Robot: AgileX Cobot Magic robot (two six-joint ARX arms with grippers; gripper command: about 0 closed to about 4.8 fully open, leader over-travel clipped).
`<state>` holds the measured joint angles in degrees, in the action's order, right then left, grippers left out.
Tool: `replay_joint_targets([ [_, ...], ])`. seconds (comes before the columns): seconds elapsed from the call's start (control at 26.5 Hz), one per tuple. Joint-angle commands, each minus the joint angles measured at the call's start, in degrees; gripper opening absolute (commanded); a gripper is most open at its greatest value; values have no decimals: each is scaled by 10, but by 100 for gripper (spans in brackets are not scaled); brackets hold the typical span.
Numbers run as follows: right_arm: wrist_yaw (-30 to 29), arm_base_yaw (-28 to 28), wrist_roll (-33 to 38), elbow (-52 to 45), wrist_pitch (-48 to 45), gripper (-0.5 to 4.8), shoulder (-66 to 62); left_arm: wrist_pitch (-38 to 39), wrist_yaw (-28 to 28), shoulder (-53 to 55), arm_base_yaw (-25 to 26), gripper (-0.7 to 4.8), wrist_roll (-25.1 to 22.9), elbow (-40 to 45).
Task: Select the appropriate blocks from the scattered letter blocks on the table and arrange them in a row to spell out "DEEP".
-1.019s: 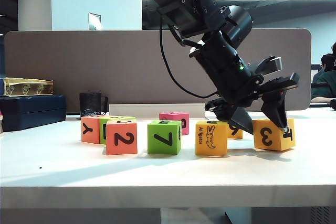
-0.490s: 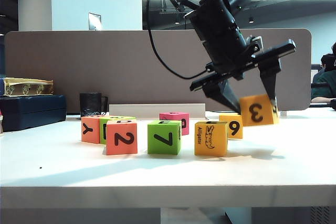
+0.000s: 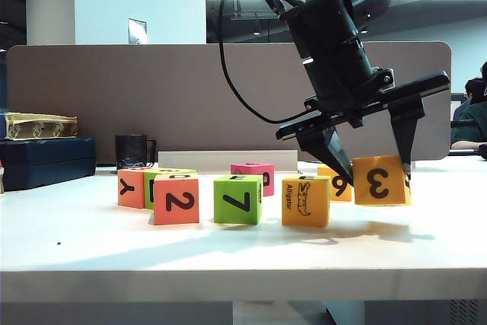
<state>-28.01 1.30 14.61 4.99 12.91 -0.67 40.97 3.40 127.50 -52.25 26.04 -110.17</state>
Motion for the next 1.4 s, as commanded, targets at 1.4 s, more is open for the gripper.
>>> replay_joint_targets([
  [1.4,2,0,2,3,-28,-5,7,140,-1,17,-2,376,-74,-144],
])
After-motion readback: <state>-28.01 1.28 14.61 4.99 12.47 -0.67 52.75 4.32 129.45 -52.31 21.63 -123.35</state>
